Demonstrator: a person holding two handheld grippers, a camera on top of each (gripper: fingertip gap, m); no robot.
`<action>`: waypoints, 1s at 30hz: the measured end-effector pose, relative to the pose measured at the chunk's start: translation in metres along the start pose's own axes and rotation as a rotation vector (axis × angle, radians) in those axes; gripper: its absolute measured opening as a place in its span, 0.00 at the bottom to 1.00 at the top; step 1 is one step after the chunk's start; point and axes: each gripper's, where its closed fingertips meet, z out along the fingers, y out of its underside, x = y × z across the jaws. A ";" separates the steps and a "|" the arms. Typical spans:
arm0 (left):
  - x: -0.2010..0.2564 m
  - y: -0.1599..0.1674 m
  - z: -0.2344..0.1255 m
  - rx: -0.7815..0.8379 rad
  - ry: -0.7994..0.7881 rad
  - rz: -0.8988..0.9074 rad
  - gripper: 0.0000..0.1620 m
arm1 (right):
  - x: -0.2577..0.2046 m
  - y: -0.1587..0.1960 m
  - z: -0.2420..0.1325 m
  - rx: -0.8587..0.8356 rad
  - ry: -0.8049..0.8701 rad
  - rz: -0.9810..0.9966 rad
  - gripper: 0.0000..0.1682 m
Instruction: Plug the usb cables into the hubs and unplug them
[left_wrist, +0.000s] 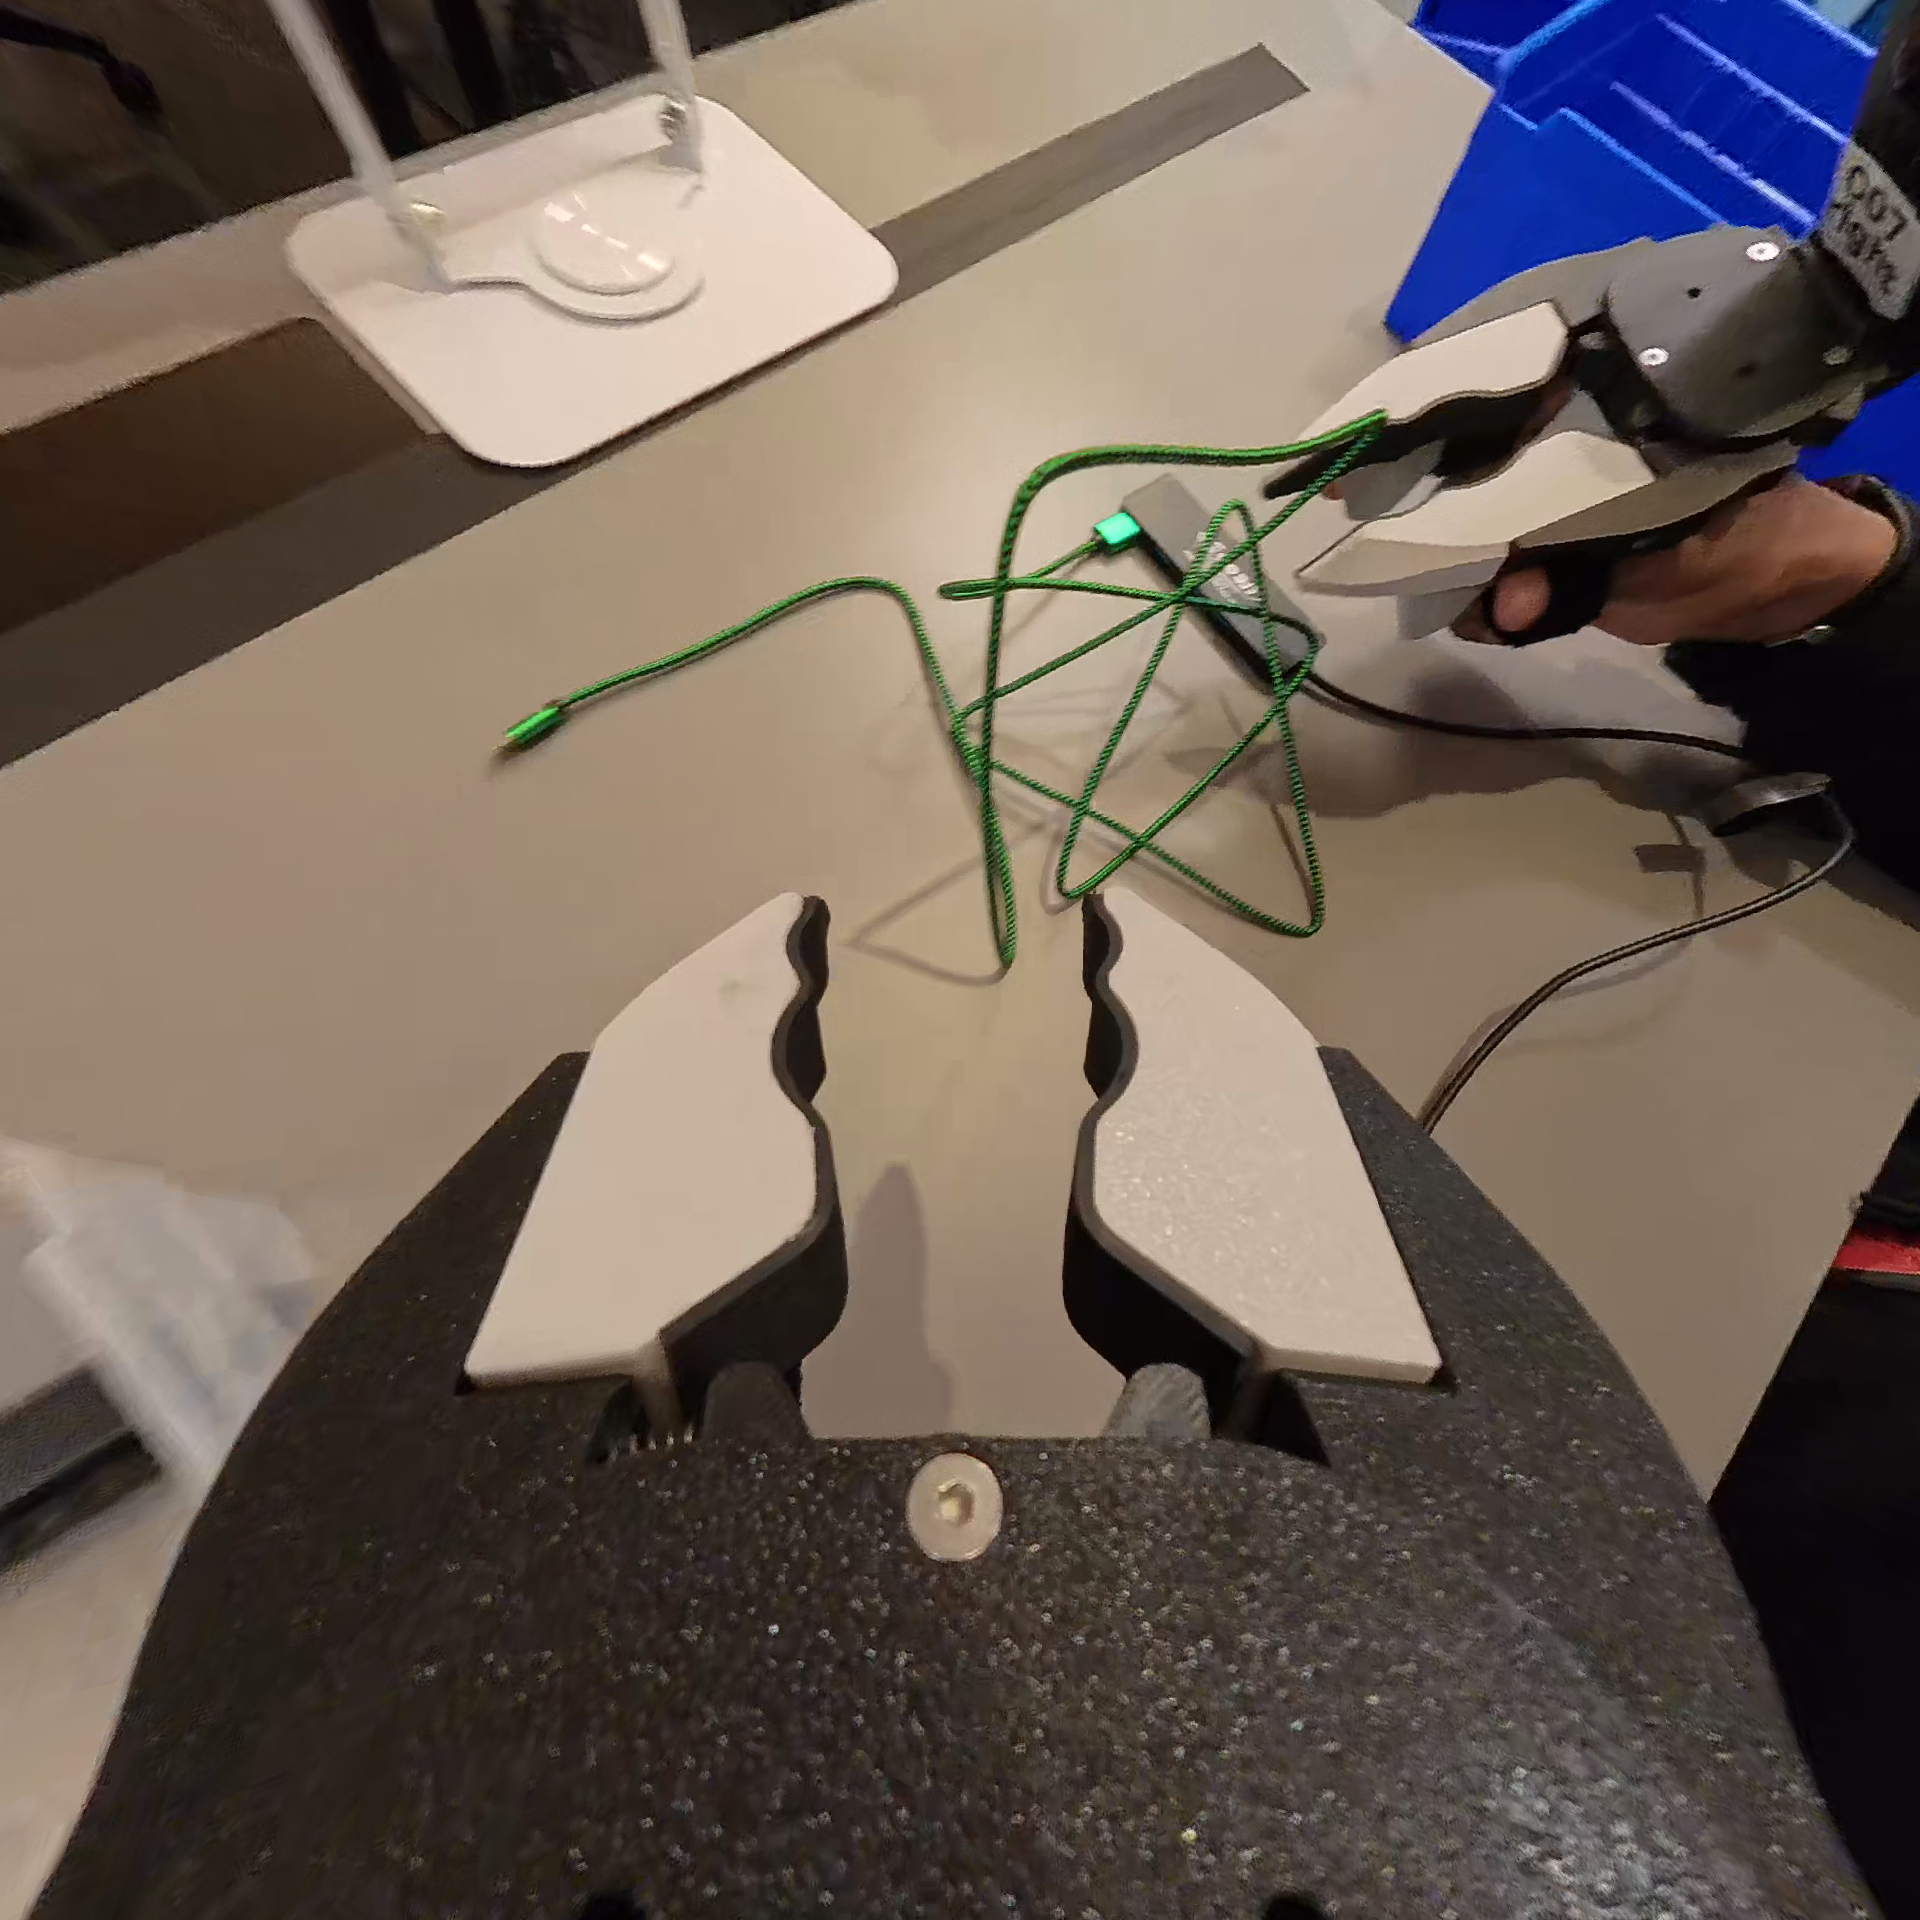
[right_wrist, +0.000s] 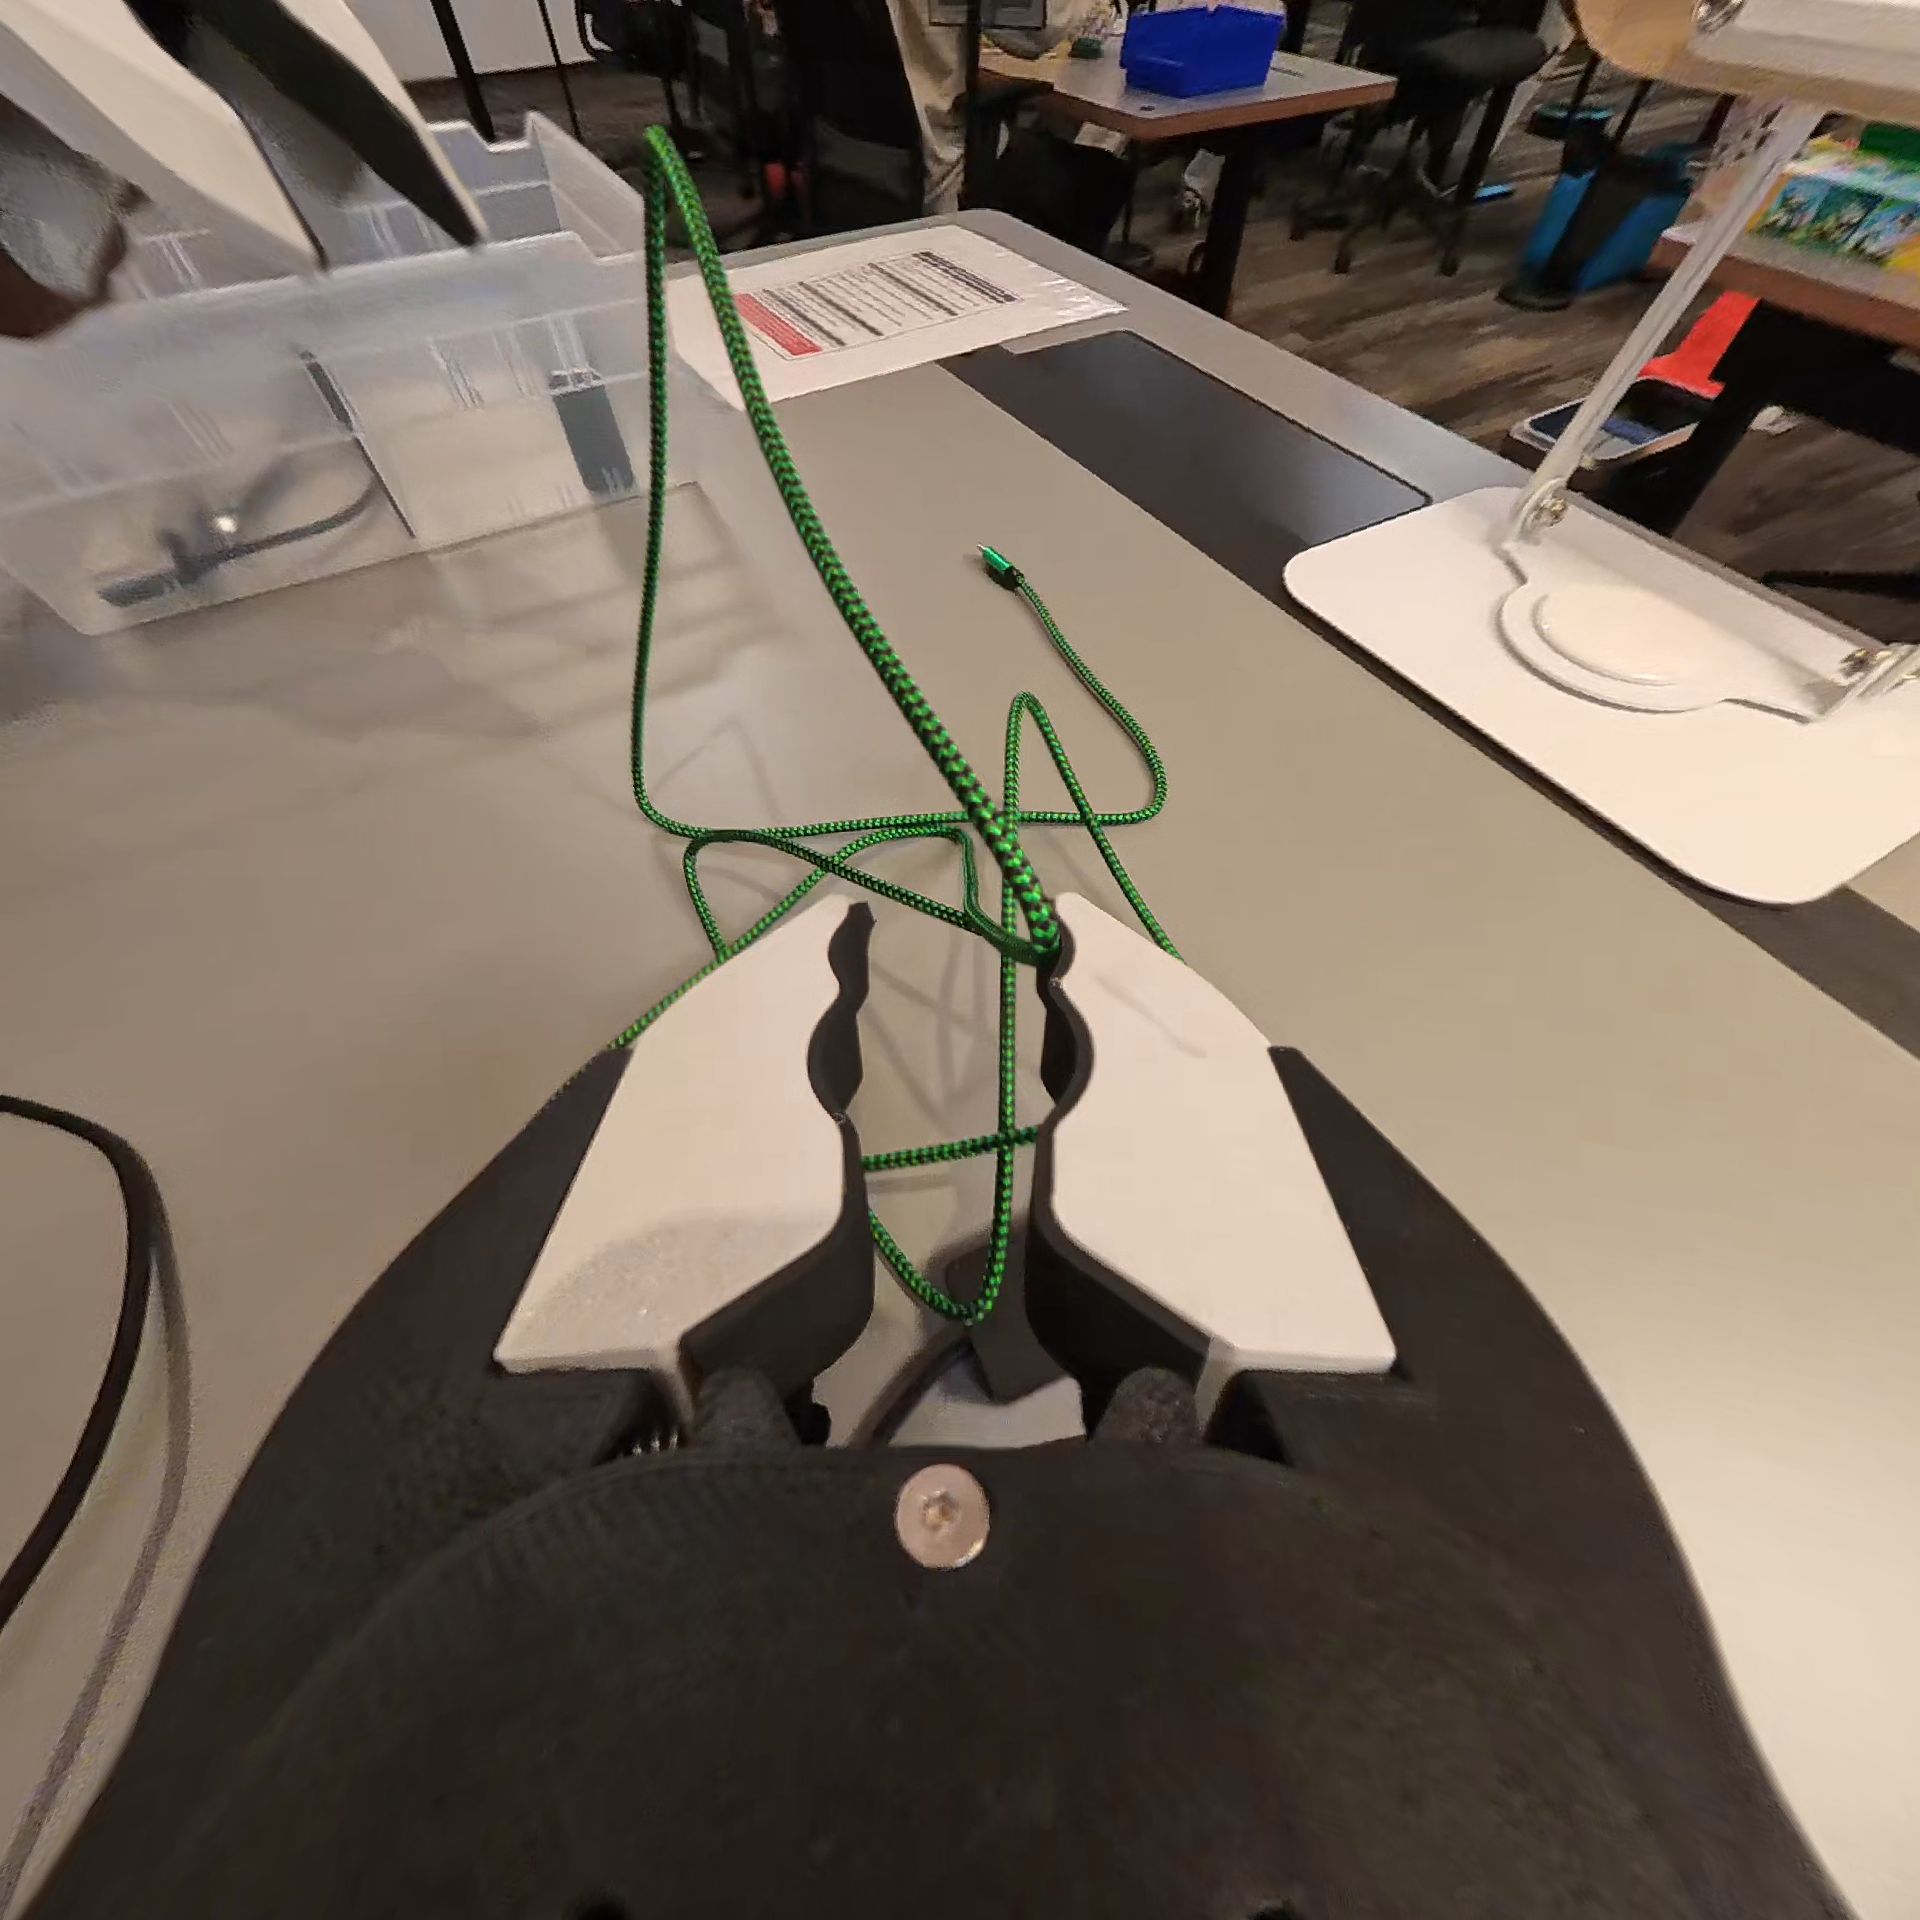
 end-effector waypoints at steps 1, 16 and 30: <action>-0.007 0.001 -0.015 0.014 -0.036 0.002 0.29 | 0.001 0.001 -0.005 0.000 0.010 -0.004 0.19; -0.140 0.099 -0.171 -0.084 -0.409 -0.137 0.36 | 0.039 0.061 -0.068 -0.149 0.160 0.068 0.25; -0.137 0.121 -0.155 -0.190 -0.363 -0.095 0.35 | 0.042 0.090 -0.065 -0.248 0.150 0.175 0.25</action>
